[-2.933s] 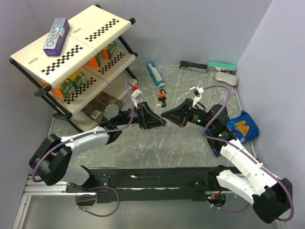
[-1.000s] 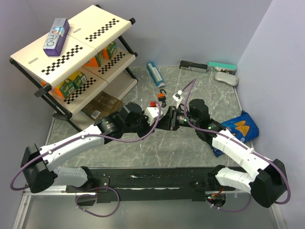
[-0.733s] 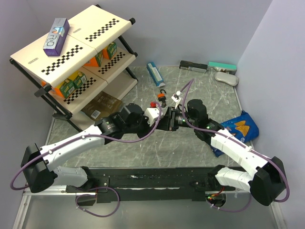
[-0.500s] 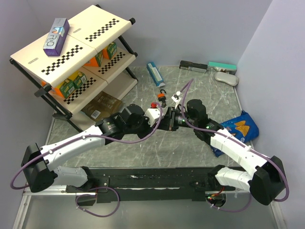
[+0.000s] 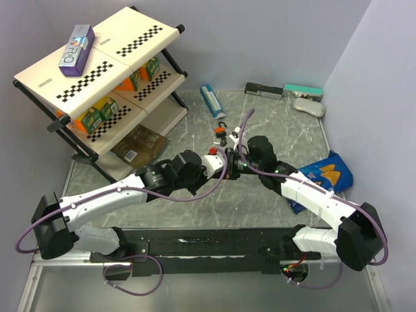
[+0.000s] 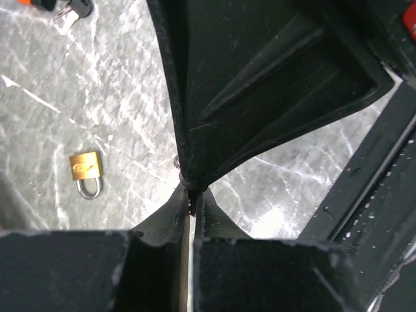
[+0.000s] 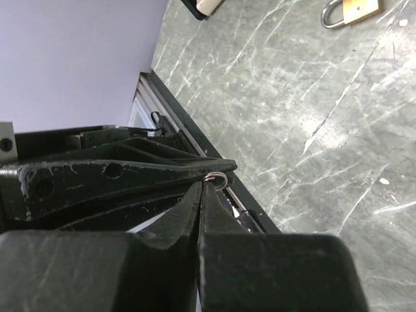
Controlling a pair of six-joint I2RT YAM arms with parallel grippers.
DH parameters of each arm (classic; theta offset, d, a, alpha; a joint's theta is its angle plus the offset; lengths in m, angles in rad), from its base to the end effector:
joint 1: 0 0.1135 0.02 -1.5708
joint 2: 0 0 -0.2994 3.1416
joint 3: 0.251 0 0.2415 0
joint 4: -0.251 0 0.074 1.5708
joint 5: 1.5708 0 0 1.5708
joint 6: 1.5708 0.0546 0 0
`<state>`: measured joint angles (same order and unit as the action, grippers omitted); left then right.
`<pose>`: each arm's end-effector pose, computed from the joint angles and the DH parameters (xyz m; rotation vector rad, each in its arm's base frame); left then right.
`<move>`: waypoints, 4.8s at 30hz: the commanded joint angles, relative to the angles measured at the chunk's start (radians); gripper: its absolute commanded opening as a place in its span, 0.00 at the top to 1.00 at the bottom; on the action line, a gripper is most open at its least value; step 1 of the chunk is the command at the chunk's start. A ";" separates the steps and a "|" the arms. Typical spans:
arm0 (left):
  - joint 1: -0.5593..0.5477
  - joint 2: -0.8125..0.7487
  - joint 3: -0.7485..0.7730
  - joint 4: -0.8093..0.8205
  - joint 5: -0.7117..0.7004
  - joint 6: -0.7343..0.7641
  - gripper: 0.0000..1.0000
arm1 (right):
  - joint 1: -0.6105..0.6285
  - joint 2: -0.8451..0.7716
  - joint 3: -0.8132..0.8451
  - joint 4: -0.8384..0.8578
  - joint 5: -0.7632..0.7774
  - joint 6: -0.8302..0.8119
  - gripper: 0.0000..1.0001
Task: Unlock with the key
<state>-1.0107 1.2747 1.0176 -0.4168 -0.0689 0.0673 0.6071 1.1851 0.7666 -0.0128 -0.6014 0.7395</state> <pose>0.1490 -0.2306 0.3182 1.1369 1.9745 -0.4281 0.1907 0.1700 0.3009 -0.2896 2.2169 1.4076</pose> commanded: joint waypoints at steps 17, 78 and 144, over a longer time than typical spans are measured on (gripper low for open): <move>-0.019 -0.127 -0.048 0.093 -0.027 -0.035 0.01 | -0.026 -0.063 -0.121 0.077 0.172 0.029 1.00; 0.282 -0.101 -0.323 0.948 0.644 -0.960 0.90 | -0.036 -0.421 -0.497 0.814 0.218 0.083 1.00; 0.365 -0.031 -0.093 0.141 1.094 -0.179 0.99 | 0.128 -0.177 -0.130 0.137 -0.190 -0.387 0.69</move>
<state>-0.6594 1.2610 0.8993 -0.3046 1.0088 -0.1318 0.7269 1.0370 0.6205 0.1555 -0.7910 0.3828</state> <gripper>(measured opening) 0.016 0.322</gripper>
